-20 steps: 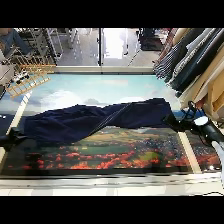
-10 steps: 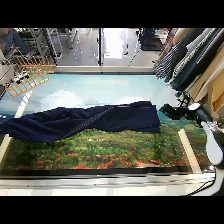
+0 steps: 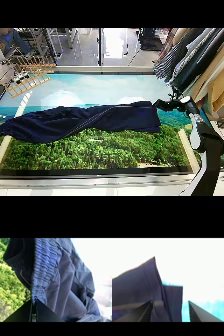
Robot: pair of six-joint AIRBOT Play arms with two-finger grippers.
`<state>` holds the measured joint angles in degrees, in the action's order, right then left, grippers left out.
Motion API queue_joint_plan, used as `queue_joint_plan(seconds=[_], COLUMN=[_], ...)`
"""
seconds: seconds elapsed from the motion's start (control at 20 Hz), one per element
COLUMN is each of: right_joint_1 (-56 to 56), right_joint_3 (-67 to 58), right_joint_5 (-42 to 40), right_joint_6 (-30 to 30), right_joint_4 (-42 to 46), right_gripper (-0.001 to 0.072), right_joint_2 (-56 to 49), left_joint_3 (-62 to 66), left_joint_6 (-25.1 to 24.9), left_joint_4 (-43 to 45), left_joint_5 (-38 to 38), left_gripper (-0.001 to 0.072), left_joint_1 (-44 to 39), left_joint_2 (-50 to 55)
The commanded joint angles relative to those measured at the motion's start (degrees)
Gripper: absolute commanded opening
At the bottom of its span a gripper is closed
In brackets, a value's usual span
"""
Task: Fold the clothes and pants, and hang the long-sleeved shirts on hangers.
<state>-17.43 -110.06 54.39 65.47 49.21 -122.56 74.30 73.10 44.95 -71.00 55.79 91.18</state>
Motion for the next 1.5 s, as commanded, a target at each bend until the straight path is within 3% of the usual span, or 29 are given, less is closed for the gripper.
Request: queue_joint_plan(seconds=[0.0,0.5,0.95,1.1,1.15,1.2,1.25,1.4,1.45], right_joint_1=[0.3,3.0,4.5,4.5,4.5,4.6,4.7,5.3,5.3], right_joint_3=[-7.2,-7.7,-7.8,-8.3,-8.3,-8.3,-8.3,-8.3,-8.3], right_joint_5=[-1.4,-1.0,-0.6,0.1,-0.1,0.3,0.5,-1.1,-1.9], right_joint_6=[-2.4,-12.6,-9.0,-6.9,-6.3,-6.4,-6.4,-8.2,-8.2], right_joint_4=[-1.0,-5.8,-4.1,-3.4,-3.2,-2.9,-2.5,-2.7,-2.8], right_gripper=[0.0485,0.0519,0.0502,0.0575,0.0563,0.0511,0.0359,0.001,0.0009], right_joint_2=[-2.4,-5.0,-7.1,-7.0,-7.0,-7.0,-7.0,-6.4,-5.5], left_joint_3=[0.1,0.1,0.1,0.1,0.1,0.1,0.1,0.1,0.1], left_joint_6=[0.0,0.0,0.0,0.0,0.0,-0.1,-0.1,0.0,0.0], left_joint_4=[0.0,0.0,0.0,0.0,0.0,0.0,0.0,0.0,-0.2], left_joint_5=[0.0,0.0,0.0,-0.2,-0.2,-0.2,-0.2,-0.5,-0.9], left_gripper=[0.0012,0.0012,0.0012,0.0012,0.0012,0.0012,0.0012,0.0012,0.0012], left_joint_1=[0.0,0.0,0.0,0.0,0.0,0.0,0.0,0.0,0.0], left_joint_2=[0.2,0.2,0.2,0.2,0.2,0.2,0.2,0.1,-0.1])
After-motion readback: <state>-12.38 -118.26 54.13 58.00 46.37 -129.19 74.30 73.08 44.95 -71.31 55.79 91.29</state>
